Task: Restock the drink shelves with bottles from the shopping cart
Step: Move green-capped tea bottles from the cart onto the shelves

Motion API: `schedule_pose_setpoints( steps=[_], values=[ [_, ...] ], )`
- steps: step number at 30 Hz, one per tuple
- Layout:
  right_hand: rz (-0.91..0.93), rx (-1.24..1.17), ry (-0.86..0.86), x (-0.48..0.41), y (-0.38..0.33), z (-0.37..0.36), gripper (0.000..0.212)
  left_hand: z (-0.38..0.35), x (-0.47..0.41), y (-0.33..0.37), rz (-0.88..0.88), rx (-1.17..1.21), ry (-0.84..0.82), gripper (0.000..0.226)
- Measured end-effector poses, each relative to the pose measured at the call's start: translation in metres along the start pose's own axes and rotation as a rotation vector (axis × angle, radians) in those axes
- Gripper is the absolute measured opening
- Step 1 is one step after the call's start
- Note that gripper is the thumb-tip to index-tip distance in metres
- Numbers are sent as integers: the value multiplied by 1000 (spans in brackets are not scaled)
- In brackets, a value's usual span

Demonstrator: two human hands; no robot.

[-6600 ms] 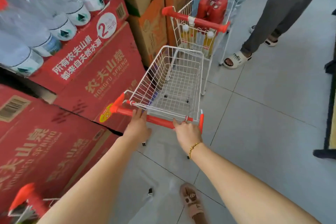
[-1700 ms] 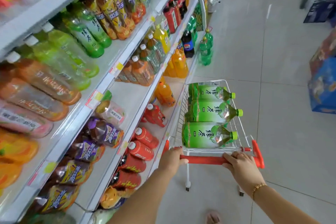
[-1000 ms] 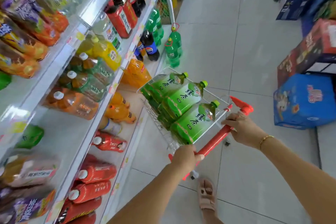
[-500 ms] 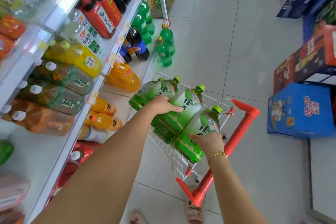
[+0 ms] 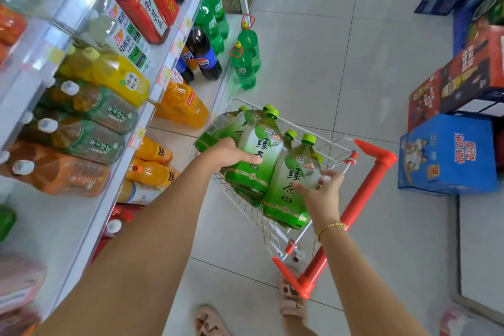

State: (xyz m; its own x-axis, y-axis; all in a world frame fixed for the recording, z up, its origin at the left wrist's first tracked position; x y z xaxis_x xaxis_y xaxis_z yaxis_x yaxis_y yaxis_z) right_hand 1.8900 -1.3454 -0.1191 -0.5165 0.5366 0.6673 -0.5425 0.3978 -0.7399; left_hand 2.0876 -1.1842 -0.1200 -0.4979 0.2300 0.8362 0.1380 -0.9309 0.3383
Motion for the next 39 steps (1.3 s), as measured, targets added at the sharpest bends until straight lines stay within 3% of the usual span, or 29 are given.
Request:
schedule_pose_setpoints(
  steps=[2, 4, 6, 9, 12, 14, 16, 24, 30, 39],
  values=[
    [-100, -50, -52, -7, 1, -4, 87, 4, 6, -12, -23, 84, 51, 116],
    [-196, 118, -135, -10, 0, -10, 84, 8, 10, -17, -67, 145, 87, 119],
    [-273, 334, -213, -4, -1, -21, 71, 11, 19, -22, -94, 178, 116, 101],
    [-275, 514, -229, -5, 5, -33, 92, 13, 41, -40, -133, 238, 195, 77],
    [-171, 668, -195, 7, -5, -50, 95, 18, 79, -72, -204, 346, 351, 76],
    [-107, 769, -143, 22, -16, -62, 67, 23, 109, -103, -234, 403, 475, 73],
    [-25, 840, -150, 45, -28, -83, 58, 32, 138, -144, -253, 474, 592, 74],
    [579, 694, -496, 135, -42, -254, 78, 69, 231, -342, -100, 649, 968, 79],
    [803, 713, -630, 159, 3, -384, 80, 81, 225, -444, -33, 740, 1257, 82],
    [1077, 475, -766, 180, 28, -508, 76, 95, 191, -510, -139, 867, 1459, 84]
  ],
)
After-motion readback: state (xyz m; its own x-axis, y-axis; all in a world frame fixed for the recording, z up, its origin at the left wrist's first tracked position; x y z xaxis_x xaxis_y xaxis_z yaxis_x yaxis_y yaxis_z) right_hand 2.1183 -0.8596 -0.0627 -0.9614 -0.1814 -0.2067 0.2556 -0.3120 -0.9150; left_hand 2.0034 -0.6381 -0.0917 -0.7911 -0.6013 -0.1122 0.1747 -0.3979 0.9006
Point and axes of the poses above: each hand's wrist, its own x-axis away from the middle knuckle, its own z-axis out of the back of the hand, y = z × x, the point moved 10 cm from there along -x, towards the middle knuckle, and after that the axes turned 5 degrees about -y, right-handed, at the moved point
